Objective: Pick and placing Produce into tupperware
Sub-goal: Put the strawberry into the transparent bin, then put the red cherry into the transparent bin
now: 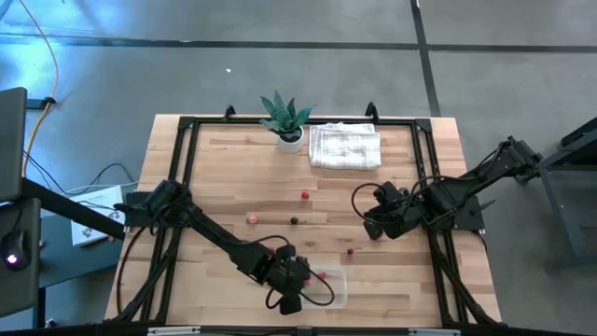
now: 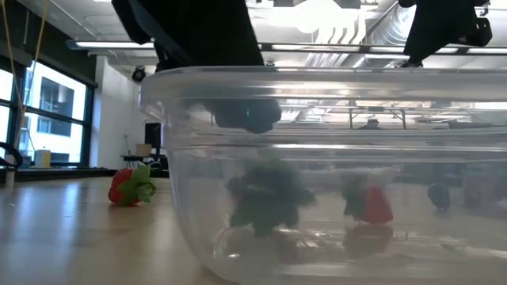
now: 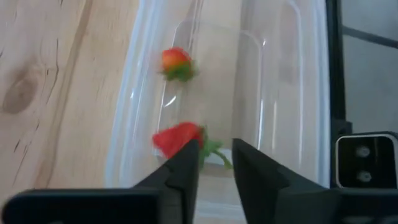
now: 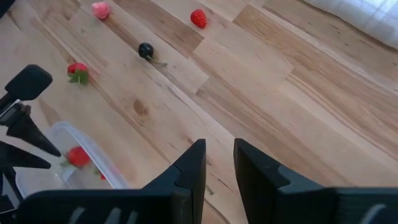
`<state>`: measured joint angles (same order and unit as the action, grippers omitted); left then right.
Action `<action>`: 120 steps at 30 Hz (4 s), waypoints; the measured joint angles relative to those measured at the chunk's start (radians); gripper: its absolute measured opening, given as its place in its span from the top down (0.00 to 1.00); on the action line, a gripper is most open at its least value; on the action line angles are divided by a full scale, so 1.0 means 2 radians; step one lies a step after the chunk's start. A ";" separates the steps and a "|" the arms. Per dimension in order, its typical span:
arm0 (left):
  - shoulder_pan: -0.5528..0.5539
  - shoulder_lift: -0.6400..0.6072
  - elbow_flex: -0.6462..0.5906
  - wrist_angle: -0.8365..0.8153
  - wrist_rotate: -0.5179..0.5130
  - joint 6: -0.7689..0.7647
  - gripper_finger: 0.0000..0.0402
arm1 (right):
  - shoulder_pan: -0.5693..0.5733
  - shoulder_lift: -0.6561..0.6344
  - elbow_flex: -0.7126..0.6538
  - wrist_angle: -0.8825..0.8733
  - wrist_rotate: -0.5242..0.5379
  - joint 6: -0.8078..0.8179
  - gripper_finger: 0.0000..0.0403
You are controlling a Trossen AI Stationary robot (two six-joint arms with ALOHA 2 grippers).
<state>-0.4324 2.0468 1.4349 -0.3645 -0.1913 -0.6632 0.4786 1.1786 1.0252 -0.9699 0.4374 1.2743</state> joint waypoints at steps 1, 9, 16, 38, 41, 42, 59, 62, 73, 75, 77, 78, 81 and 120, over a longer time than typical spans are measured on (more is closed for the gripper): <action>0.000 0.000 0.000 -0.001 0.000 0.000 0.74 | 0.000 0.000 0.000 0.000 0.000 0.000 0.82; 0.000 -0.014 0.090 -0.206 -0.092 -0.003 0.57 | 0.000 0.000 0.000 0.005 -0.012 -0.007 0.82; 0.000 -0.029 0.168 -0.422 -0.175 -0.042 0.53 | 0.016 0.009 0.000 0.028 -0.066 0.002 0.82; 0.094 -0.249 -0.170 -0.366 -0.088 -0.148 0.52 | 0.091 0.109 0.000 0.083 -0.053 0.161 0.82; 0.114 -0.258 -0.199 -0.339 -0.072 -0.128 0.52 | 0.085 0.109 0.000 0.084 -0.073 0.147 0.82; 0.116 -0.260 -0.203 -0.334 -0.072 -0.121 0.52 | 0.083 0.109 0.000 0.084 -0.084 0.137 0.82; 0.115 -0.262 -0.204 -0.282 -0.067 -0.089 0.52 | -0.005 0.195 0.000 0.087 -0.211 -0.133 0.72; 0.115 -0.262 -0.204 -0.282 -0.064 -0.091 0.52 | -0.008 0.226 0.000 0.098 -0.222 -0.162 0.66; 0.115 -0.266 -0.204 -0.276 -0.056 -0.091 0.52 | -0.008 0.266 0.000 0.104 -0.164 -0.269 0.57; 0.115 -0.266 -0.204 -0.276 -0.056 -0.091 0.52 | -0.010 0.266 0.000 0.106 -0.174 -0.275 0.57; 0.115 -0.267 -0.204 -0.276 -0.056 -0.091 0.52 | -0.010 0.266 0.000 0.110 -0.183 -0.284 0.57; 0.115 -0.267 -0.204 -0.275 -0.056 -0.091 0.52 | -0.008 0.266 0.000 0.112 -0.183 -0.288 0.57; 0.115 -0.267 -0.204 -0.274 -0.057 -0.091 0.52 | -0.005 0.266 0.000 0.118 -0.183 -0.298 0.57; 0.115 -0.267 -0.204 -0.257 -0.056 -0.099 0.52 | -0.009 0.239 0.000 0.169 -0.203 -0.216 1.00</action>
<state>-0.2028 1.5120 1.0271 -0.8784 -0.3023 -0.8604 0.4605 1.6568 1.0250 -0.6317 0.0313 0.8423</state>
